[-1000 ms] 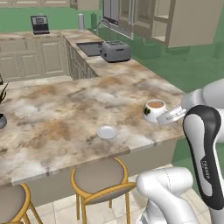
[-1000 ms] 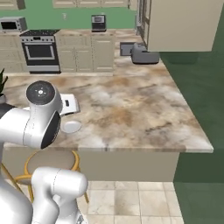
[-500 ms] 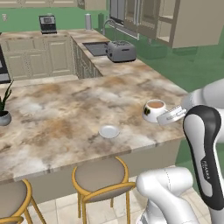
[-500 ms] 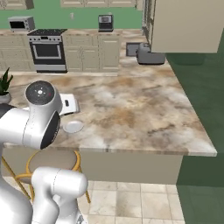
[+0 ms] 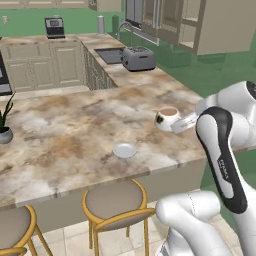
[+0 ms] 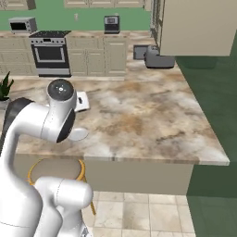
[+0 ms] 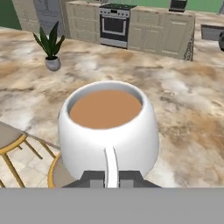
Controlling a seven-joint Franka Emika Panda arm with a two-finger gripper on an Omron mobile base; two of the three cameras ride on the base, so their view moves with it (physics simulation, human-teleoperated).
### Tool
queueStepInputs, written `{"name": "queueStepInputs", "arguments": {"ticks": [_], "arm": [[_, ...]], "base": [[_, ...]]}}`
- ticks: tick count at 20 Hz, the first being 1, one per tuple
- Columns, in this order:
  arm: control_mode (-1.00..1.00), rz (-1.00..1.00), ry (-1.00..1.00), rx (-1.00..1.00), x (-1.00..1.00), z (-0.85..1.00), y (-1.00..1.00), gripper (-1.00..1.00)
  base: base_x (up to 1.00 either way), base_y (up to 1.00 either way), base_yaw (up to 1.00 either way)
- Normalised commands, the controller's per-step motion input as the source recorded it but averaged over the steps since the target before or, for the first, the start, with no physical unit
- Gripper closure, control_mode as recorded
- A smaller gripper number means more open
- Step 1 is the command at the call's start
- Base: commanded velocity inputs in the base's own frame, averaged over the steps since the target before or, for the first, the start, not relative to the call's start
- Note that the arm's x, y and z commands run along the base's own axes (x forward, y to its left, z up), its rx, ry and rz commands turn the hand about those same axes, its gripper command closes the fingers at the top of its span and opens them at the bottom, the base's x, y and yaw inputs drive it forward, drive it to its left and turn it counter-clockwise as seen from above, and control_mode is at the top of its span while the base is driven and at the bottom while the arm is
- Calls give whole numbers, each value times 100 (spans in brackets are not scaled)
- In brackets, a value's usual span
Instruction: Pick the cup of tea, navigate to the dining table, and place it on the saucer.
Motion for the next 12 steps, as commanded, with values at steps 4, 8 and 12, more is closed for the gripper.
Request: {"name": "queueStepInputs", "arguments": {"ticks": [4,8,12], "arm": [[-100,37,8,0,100,-21,-1,100],[-100,49,0,-4,100,-42,0,100],[-100,52,9,-16,100,-69,21,100]], "base": [[0,0,0],[0,0,0],[0,0,0]]}}
